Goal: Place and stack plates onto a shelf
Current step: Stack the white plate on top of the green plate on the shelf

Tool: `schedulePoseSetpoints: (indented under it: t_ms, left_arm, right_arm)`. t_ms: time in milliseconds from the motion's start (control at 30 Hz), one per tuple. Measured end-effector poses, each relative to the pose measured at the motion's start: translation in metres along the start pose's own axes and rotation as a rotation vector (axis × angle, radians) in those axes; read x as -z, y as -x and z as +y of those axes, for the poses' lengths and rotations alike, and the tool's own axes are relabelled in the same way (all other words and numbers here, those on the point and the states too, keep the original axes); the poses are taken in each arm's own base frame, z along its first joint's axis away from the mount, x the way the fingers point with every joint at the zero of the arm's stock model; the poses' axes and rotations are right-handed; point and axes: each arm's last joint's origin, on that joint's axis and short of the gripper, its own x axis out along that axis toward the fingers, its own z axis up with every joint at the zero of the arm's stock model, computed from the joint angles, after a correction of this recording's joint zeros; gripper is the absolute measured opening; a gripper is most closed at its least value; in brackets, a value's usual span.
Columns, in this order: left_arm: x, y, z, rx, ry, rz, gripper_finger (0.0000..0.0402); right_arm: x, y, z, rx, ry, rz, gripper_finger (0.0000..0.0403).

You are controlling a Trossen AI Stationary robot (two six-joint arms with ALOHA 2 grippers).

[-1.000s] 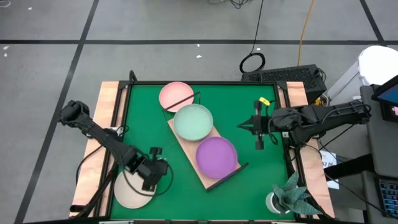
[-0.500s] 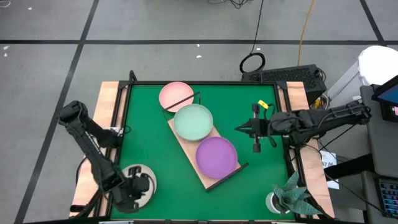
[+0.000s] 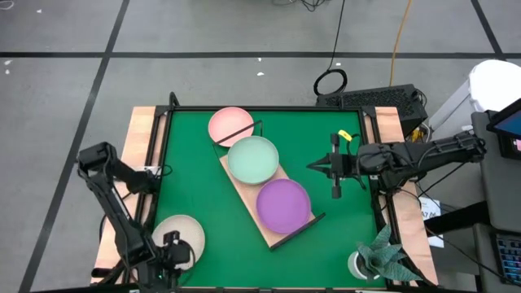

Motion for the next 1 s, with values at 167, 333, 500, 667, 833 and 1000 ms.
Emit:
schedulePoseSetpoints:
  t_ms: [167, 333, 500, 667, 833, 1000]
  left_arm:
    - [0.004, -0.014, -0.006, 0.007, -0.003, 0.002, 0.0214]
    - [0.007, -0.022, -0.005, -0.027, -0.004, 0.013, 0.0209]
    - [0.007, -0.023, -0.005, -0.029, 0.042, 0.013, 0.0193]
    - [0.014, -0.022, -0.006, -0.028, 0.034, 0.02, 0.017]
    - [0.022, -0.021, -0.008, -0.028, 0.052, 0.028, 0.014]
    - [0.032, -0.018, -0.009, -0.037, 0.053, 0.043, 0.0129]
  right_arm:
    - [0.0, 0.0, 0.0, 0.002, 0.036, 0.0, 0.0]
    - [0.0, 0.0, 0.0, 0.003, 0.066, -0.004, 0.0]
    - [-0.001, 0.0, 0.0, 0.005, 0.077, -0.012, 0.0]
    - [-0.001, 0.0, 0.0, 0.004, 0.075, -0.013, 0.0]
    - [-0.001, 0.0, 0.0, 0.002, 0.059, -0.014, 0.0]
    - [-0.001, 0.0, 0.0, 0.001, 0.046, -0.013, 0.0]
